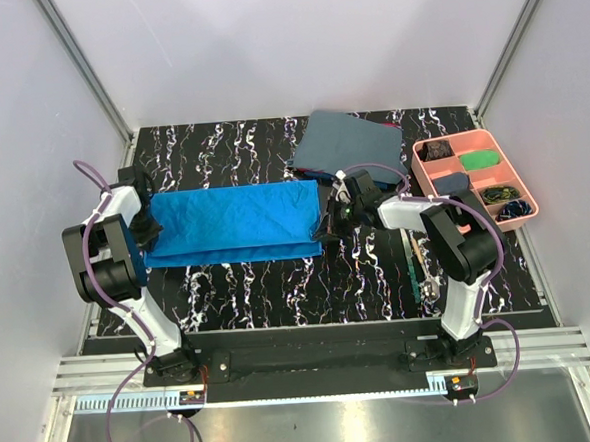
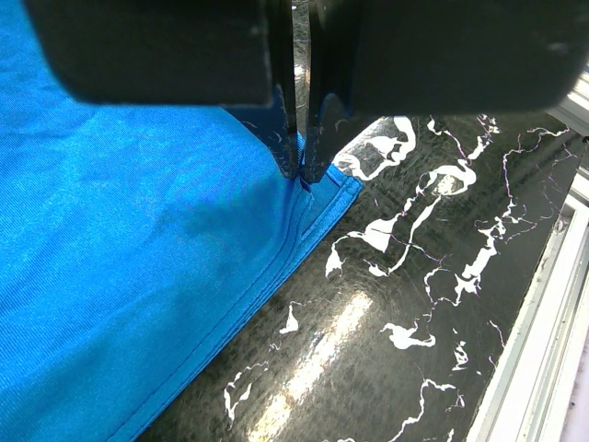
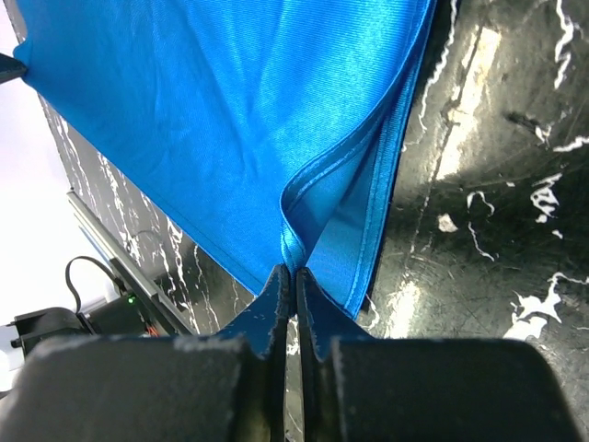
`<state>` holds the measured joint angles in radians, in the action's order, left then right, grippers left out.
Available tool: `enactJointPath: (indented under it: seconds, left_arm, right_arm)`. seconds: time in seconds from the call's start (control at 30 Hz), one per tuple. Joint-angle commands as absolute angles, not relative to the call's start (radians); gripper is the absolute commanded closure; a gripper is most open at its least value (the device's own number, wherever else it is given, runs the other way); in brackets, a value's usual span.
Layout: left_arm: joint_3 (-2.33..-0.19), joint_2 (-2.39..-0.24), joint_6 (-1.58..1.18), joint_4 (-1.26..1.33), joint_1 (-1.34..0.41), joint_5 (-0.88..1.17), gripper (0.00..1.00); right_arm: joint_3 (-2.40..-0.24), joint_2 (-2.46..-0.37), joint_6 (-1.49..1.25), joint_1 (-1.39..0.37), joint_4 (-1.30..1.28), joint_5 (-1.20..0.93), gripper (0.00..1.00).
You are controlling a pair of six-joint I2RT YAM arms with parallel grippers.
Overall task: Fold the napkin into a case and place the utensils inside
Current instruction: Fold the rectangle-folded napkin at the center of the board.
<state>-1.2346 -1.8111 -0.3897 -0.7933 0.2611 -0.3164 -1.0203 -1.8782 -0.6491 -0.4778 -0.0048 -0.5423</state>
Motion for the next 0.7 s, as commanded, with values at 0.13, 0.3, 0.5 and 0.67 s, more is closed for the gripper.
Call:
enactJointPath:
  seconds: [0.13, 0.3, 0.5, 0.67]
  left_arm:
    - [-1.232, -1.795, -0.387, -0.781, 0.268, -0.376, 1.00]
    - [-1.235, -1.795, -0.390, -0.784, 0.267, -0.374, 1.00]
    - [-1.241, -1.786, -0.376, -0.785, 0.268, -0.382, 1.00]
    - [-1.247, -1.798, -0.365, -0.801, 0.268, -0.387, 1.00]
  right_arm:
    - [-0.974, -1.916, -0.670, -0.482, 0.047, -0.558, 0.94]
    - [-0.966, -1.947, -0.669, -0.482, 0.058, -0.540, 0.93]
    - [-0.963, -1.973, -0.660, -0.482, 0.057, -0.525, 0.91]
    - [-0.963, -1.968, -0.663, -0.482, 0.064, -0.532, 0.90]
